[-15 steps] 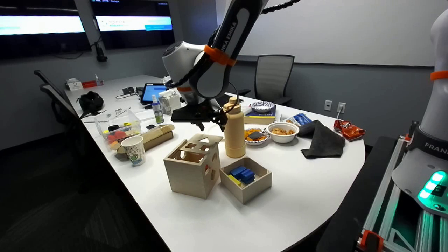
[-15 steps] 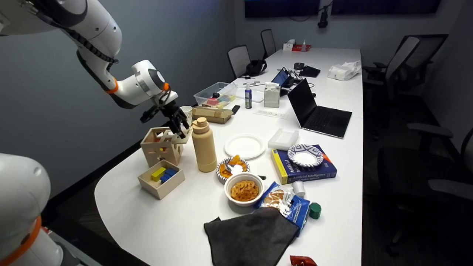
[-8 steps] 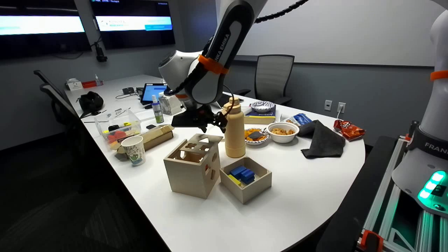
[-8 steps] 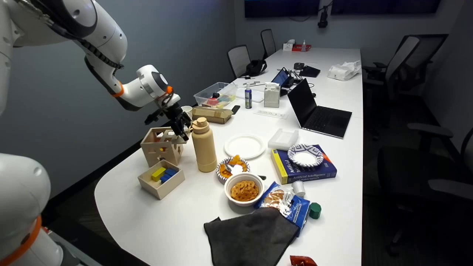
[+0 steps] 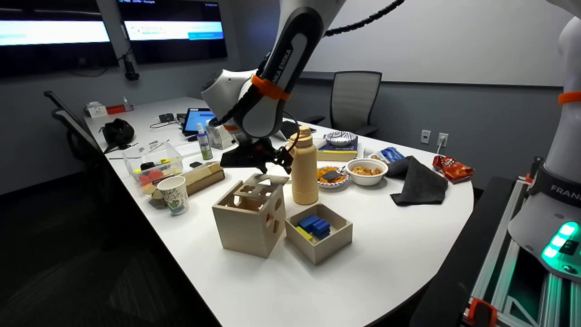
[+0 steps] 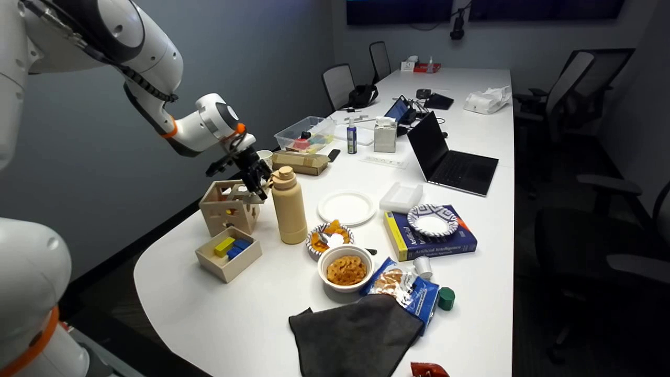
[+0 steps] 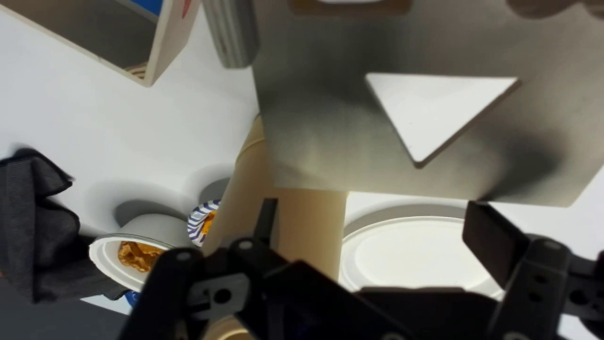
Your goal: Close the lid of the shape sorter
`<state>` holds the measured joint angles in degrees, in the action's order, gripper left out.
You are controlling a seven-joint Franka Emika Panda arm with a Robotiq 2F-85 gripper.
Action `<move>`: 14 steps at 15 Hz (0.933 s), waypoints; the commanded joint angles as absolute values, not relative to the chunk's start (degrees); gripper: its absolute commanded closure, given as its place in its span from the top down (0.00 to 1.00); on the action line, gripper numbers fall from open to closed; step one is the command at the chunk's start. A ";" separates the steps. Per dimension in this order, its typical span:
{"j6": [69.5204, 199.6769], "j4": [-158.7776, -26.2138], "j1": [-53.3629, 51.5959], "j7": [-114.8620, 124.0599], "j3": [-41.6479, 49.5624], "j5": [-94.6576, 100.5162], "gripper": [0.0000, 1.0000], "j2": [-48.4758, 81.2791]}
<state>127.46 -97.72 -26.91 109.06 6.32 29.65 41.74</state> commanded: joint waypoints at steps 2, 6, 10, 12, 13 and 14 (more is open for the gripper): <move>124.41 -95.36 -24.44 105.51 3.35 26.21 1.00 42.37; 122.33 -94.02 -22.41 100.81 1.50 22.04 1.00 42.88; 122.75 -93.65 -20.91 96.79 0.50 18.51 1.00 43.05; 123.61 -94.10 -20.17 94.77 0.06 16.88 1.00 42.74; 123.76 -94.07 -19.89 93.74 -0.16 16.08 1.00 42.74; 123.84 -94.17 -19.66 92.89 -0.31 15.38 1.00 42.61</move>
<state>124.08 -95.79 -21.14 96.33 1.22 18.31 41.82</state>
